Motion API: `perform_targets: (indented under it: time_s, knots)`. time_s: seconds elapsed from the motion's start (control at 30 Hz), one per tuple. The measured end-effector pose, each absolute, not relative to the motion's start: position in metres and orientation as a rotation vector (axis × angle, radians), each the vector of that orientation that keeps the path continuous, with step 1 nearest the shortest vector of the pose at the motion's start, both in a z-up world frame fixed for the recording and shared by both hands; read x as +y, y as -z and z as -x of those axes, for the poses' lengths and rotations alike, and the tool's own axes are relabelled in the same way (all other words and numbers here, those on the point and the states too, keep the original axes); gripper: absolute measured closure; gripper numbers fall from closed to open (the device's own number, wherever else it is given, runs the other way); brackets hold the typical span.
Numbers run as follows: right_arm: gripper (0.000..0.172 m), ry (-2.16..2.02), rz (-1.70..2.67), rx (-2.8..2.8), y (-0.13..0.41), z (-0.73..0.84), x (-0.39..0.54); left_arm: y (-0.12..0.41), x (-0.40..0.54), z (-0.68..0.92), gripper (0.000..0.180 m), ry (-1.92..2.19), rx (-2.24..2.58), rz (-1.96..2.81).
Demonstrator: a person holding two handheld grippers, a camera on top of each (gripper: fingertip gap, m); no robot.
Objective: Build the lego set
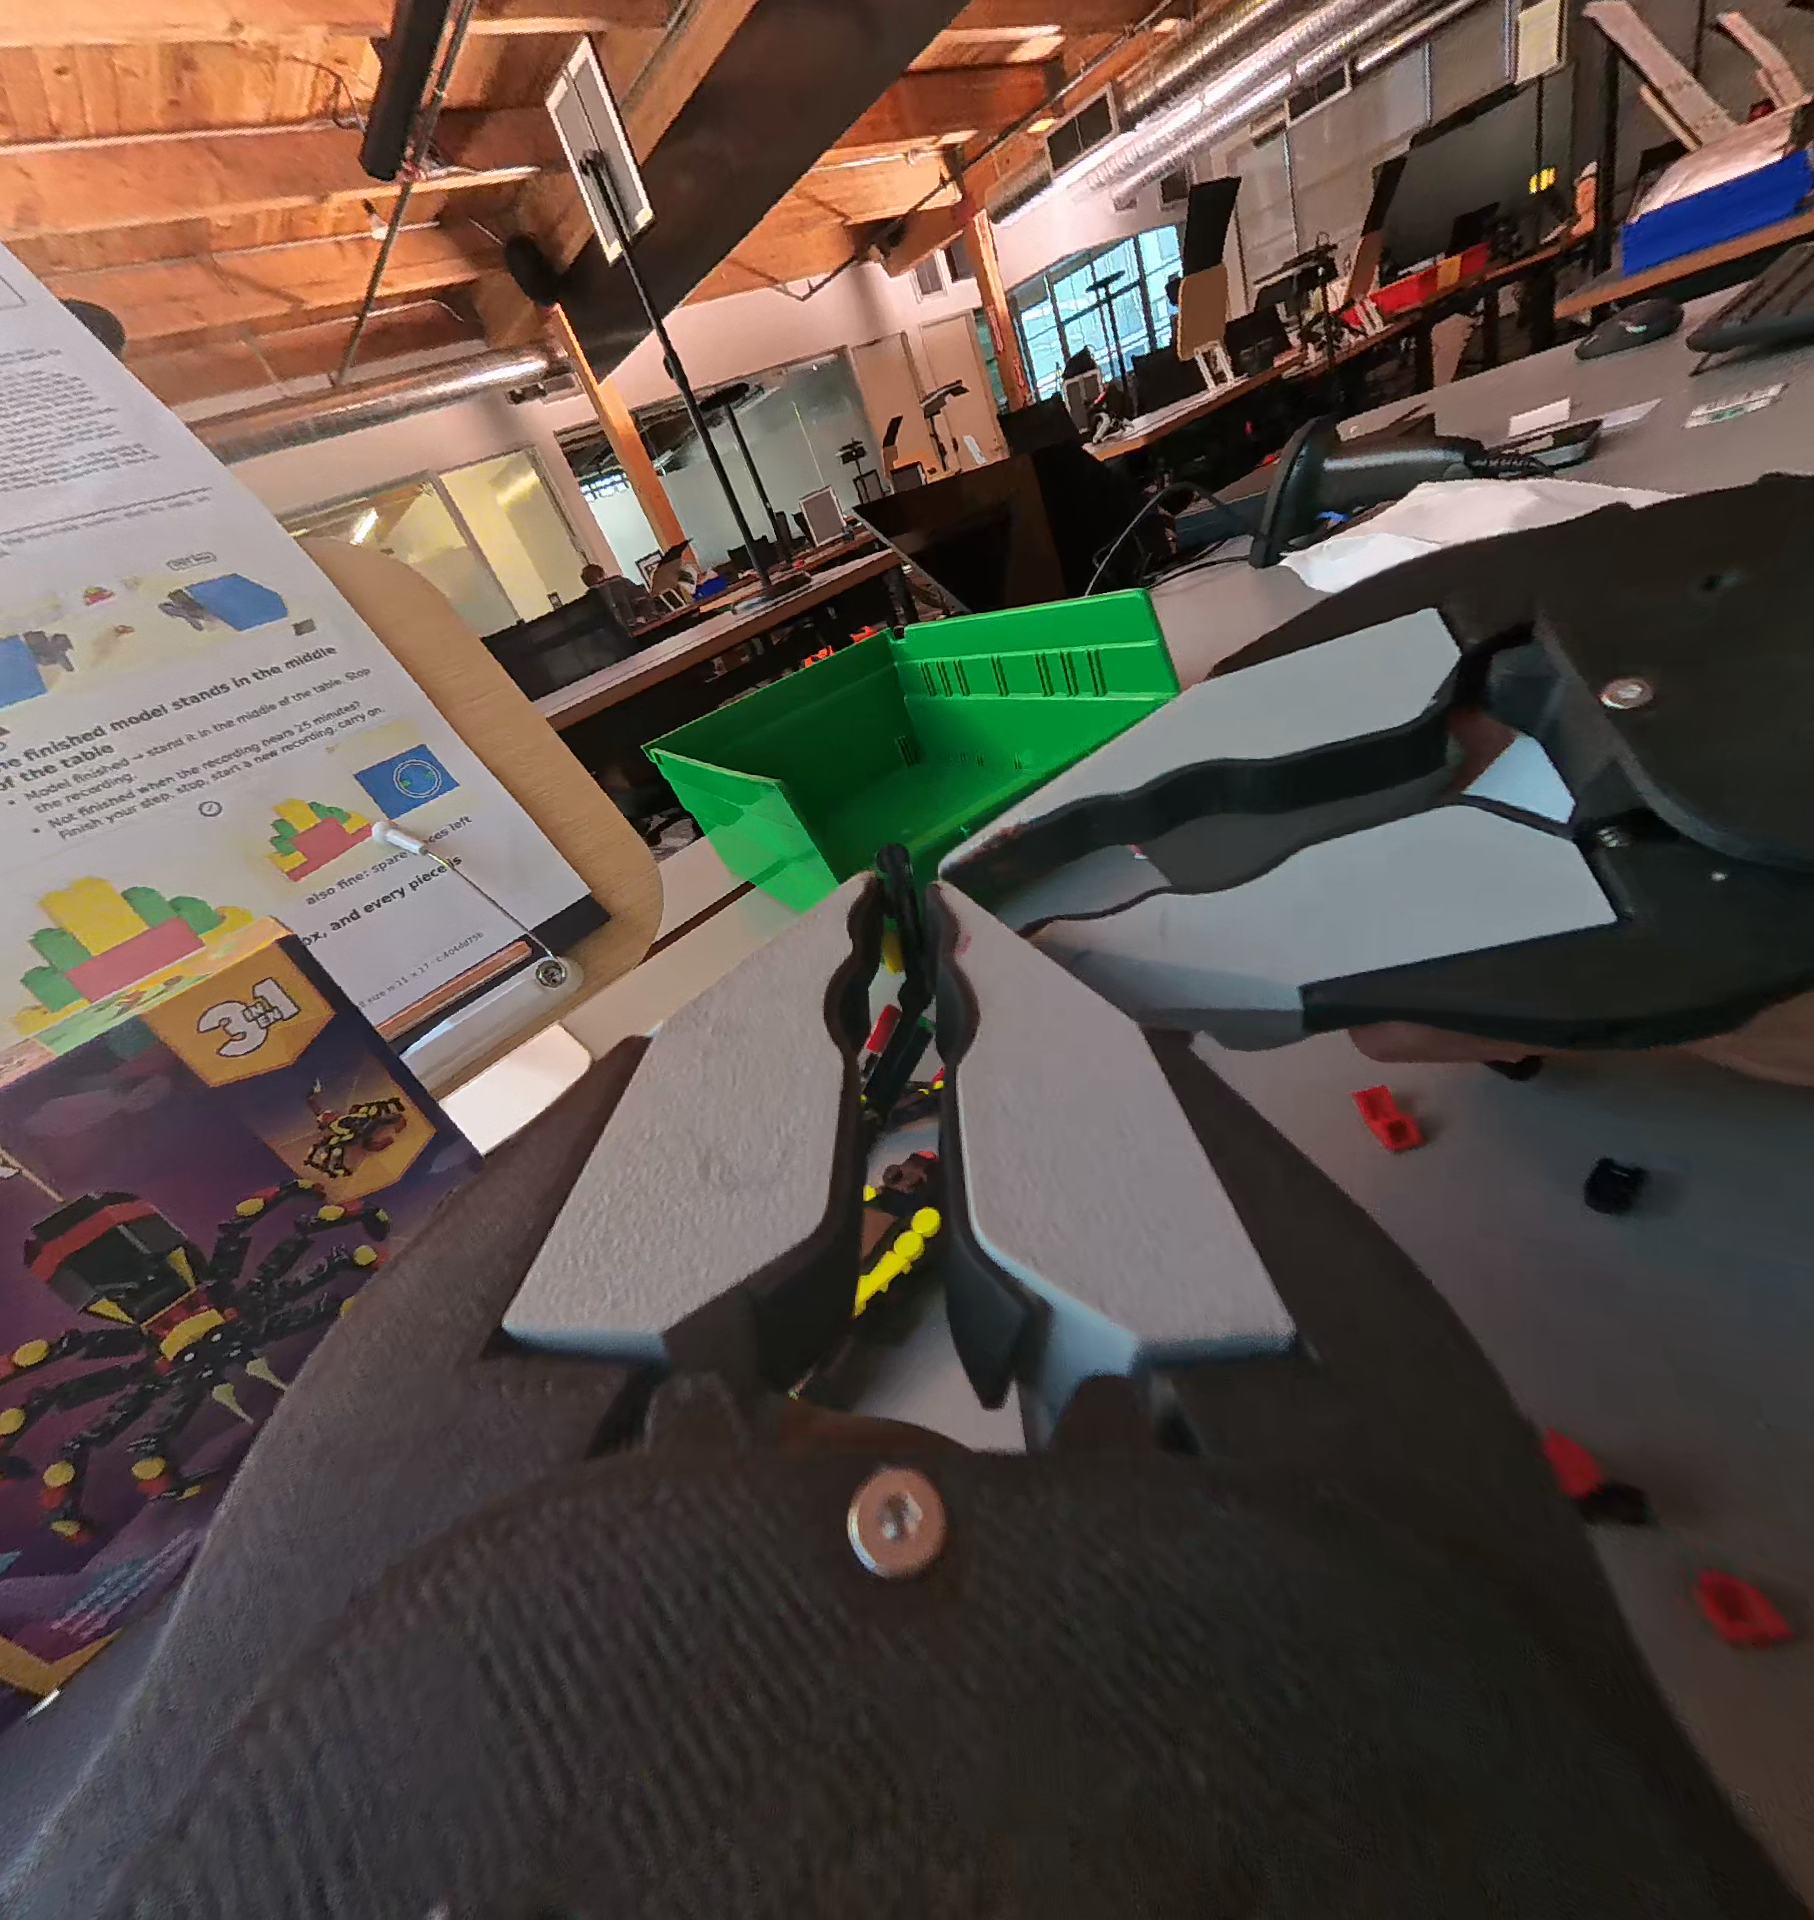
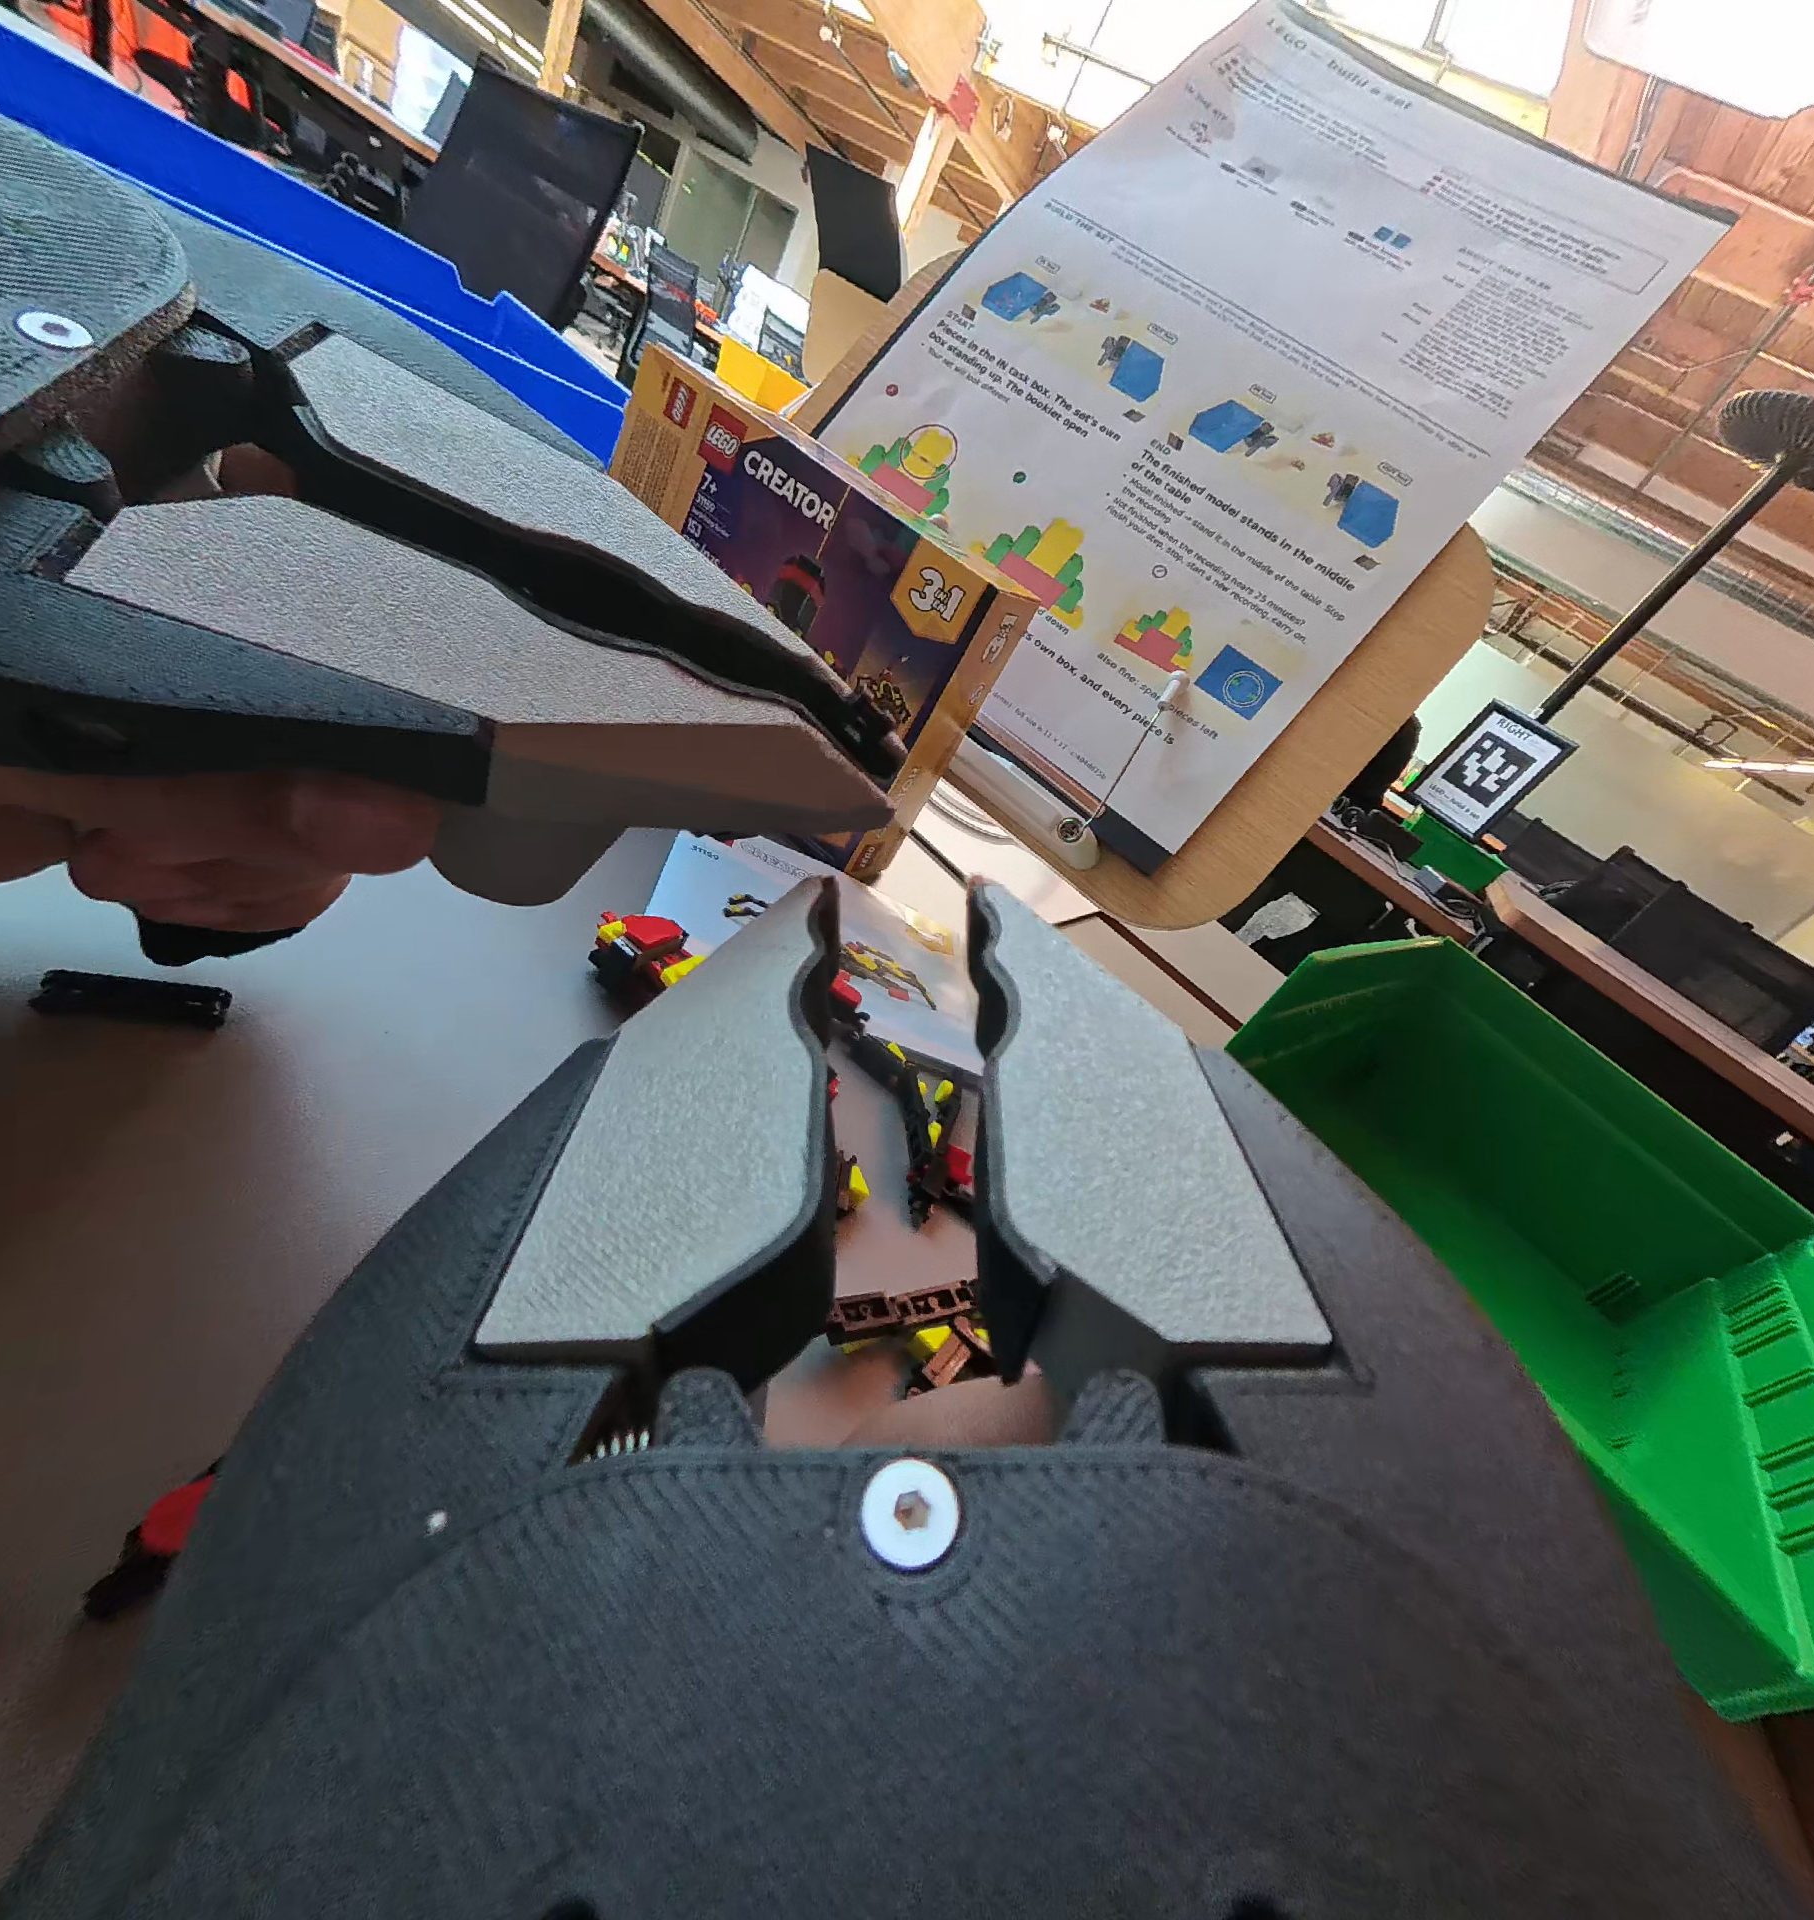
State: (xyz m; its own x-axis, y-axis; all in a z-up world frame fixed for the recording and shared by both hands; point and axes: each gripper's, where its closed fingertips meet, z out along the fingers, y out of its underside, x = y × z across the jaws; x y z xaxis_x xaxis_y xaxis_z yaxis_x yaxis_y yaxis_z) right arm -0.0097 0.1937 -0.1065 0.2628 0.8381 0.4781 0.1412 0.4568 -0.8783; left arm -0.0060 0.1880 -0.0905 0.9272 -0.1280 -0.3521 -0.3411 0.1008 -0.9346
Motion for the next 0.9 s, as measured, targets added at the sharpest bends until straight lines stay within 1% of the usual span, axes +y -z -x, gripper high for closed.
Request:
perform_targets:
  time_s: [0.9]
  knots:
    - [0.154,-0.521,1.06,-1.233,0.113,0.01,0.205,0.086,0.187,0.012,0.176,-0.22,0.377,1.447]
